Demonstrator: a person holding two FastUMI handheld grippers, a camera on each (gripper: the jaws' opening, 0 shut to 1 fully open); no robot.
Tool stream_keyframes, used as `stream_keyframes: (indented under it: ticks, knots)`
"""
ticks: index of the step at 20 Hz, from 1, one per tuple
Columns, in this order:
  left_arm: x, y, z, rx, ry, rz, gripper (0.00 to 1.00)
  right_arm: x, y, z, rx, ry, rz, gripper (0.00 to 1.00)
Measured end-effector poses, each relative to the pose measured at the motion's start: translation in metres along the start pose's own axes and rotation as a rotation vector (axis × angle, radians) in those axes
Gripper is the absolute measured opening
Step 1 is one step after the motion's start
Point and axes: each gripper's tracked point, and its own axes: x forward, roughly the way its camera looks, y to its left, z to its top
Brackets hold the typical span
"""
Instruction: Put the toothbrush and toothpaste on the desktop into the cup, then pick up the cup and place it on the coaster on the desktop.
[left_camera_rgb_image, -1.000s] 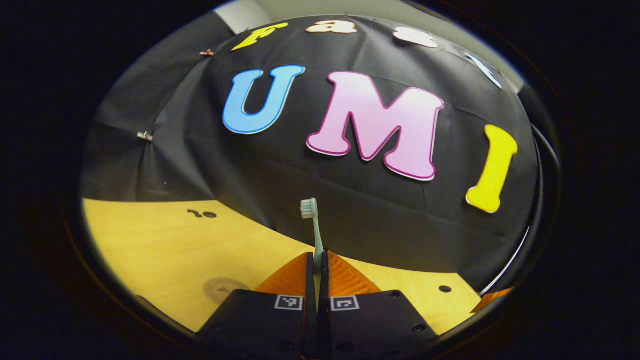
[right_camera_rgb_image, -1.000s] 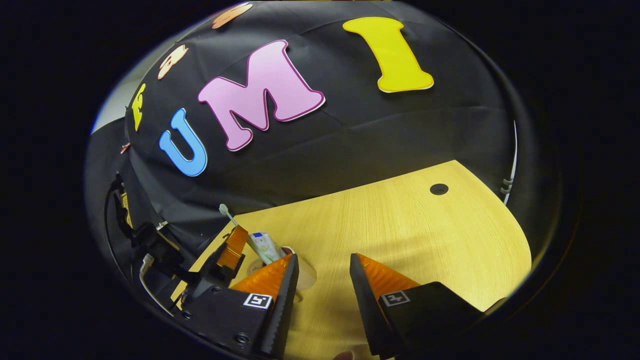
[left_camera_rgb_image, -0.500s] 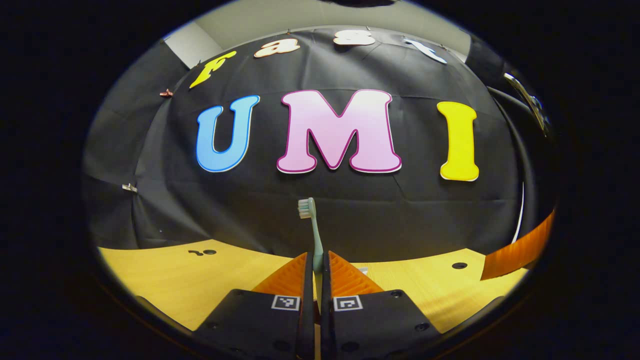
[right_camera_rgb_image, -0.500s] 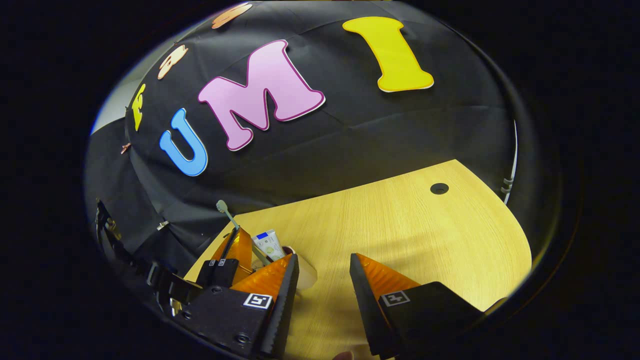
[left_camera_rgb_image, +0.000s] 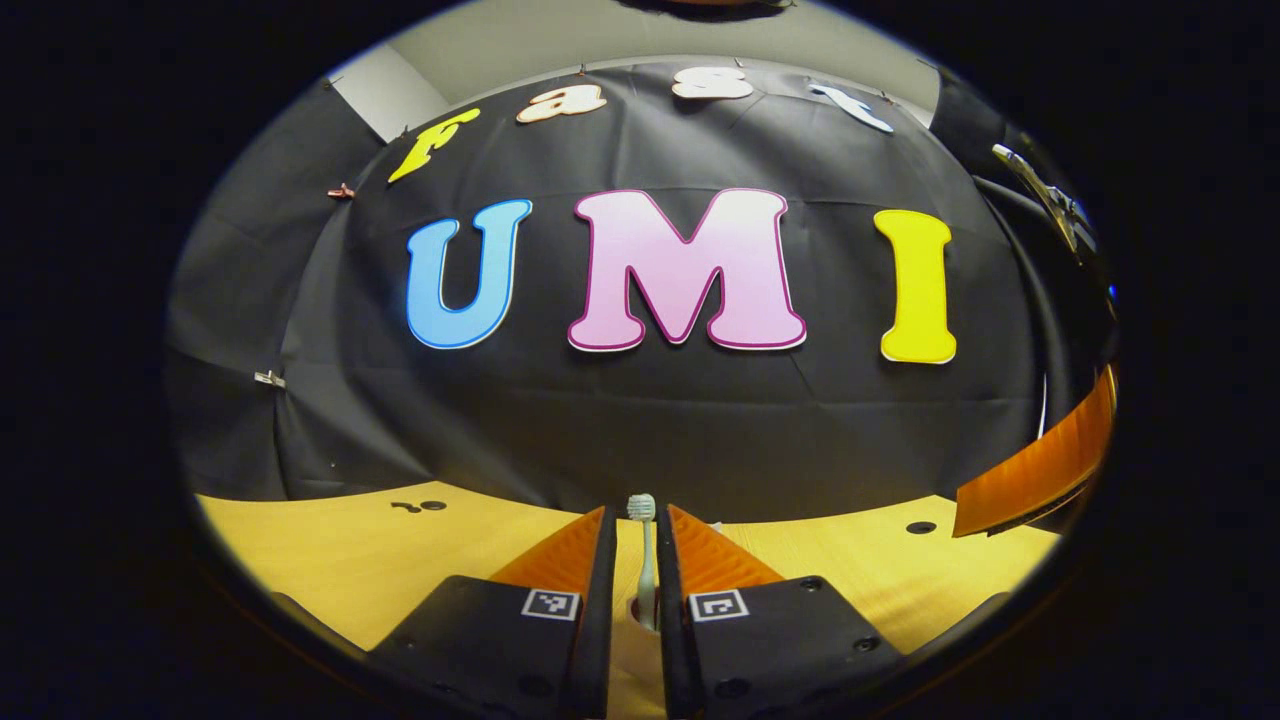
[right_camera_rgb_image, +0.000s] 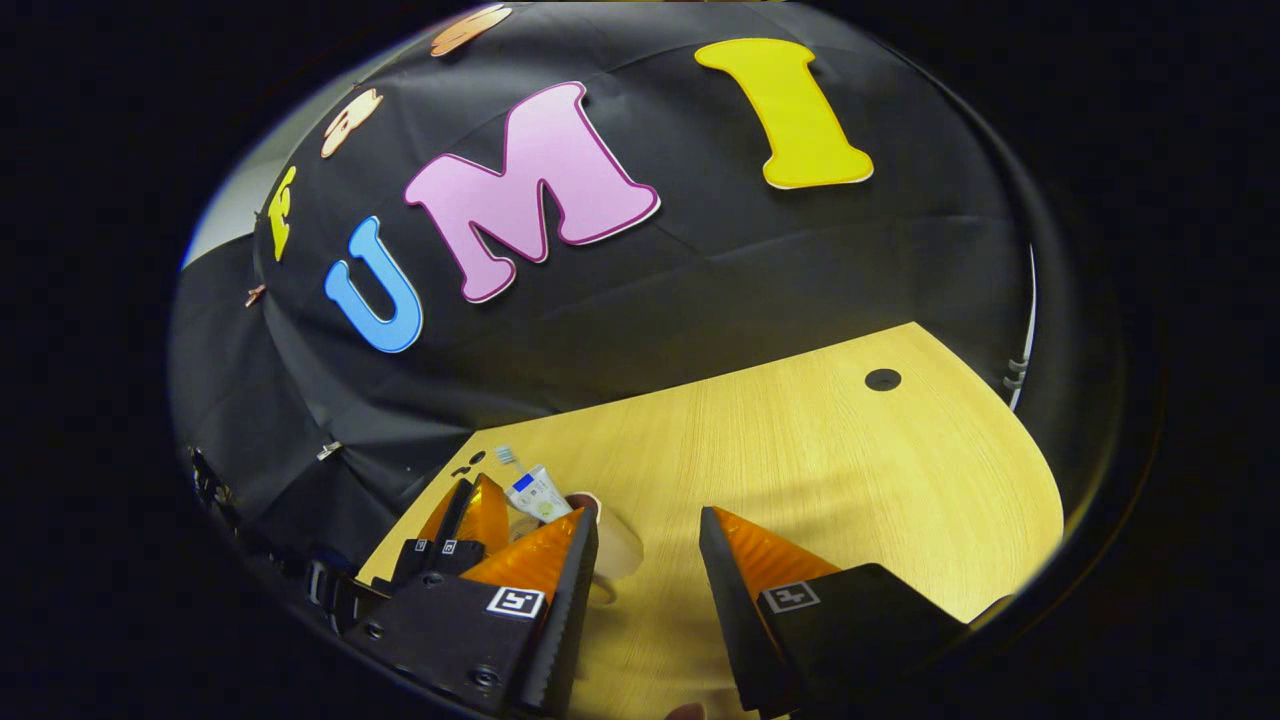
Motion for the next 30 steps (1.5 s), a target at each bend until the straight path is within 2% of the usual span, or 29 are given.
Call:
stream_keyframes:
  ticks: [3,4,9,10,11,12,13,15,18,22,30]
  knots:
    - [-0.009,0.003,0.001,-0.018,0.037,-0.018,0.29,-0.001,0.001,-0.001,-0.013,0.000,-0.001,0.64]
    - [-0.013,0.005,0.006,-0.030,0.048,-0.032,0.37,-0.002,0.003,-0.001,-0.020,-0.001,-0.003,0.64]
    - [-0.047,0.034,0.030,-0.087,0.125,-0.086,0.52,-0.003,0.025,-0.008,-0.014,0.054,0.019,0.64]
    - [-0.055,0.045,0.032,-0.091,0.156,-0.092,0.60,-0.002,0.030,-0.010,-0.022,0.078,0.017,0.64]
    - [-0.065,0.058,0.033,-0.092,0.191,-0.091,0.61,0.000,0.034,-0.017,-0.034,0.108,0.009,0.65]
    - [-0.076,0.074,0.035,-0.096,0.224,-0.085,0.72,0.003,0.040,-0.023,-0.051,0.141,0.007,0.65]
    - [-0.085,0.086,0.036,-0.098,0.248,-0.086,0.75,0.005,0.045,-0.030,-0.070,0.178,0.006,0.66]
    - [-0.104,0.112,0.042,-0.082,0.273,-0.069,0.77,0.012,0.057,-0.045,-0.112,0.246,-0.007,0.75]
    - [-0.126,0.147,0.053,-0.049,0.275,-0.033,0.82,0.031,0.070,-0.070,-0.180,0.343,-0.047,0.76]
    - [-0.151,0.177,0.062,-0.055,0.265,-0.006,0.82,0.055,0.075,-0.112,-0.280,0.487,-0.127,0.76]
    - [-0.180,0.209,0.058,-0.054,0.284,-0.028,0.82,0.097,0.070,-0.136,-0.357,0.578,-0.246,0.76]
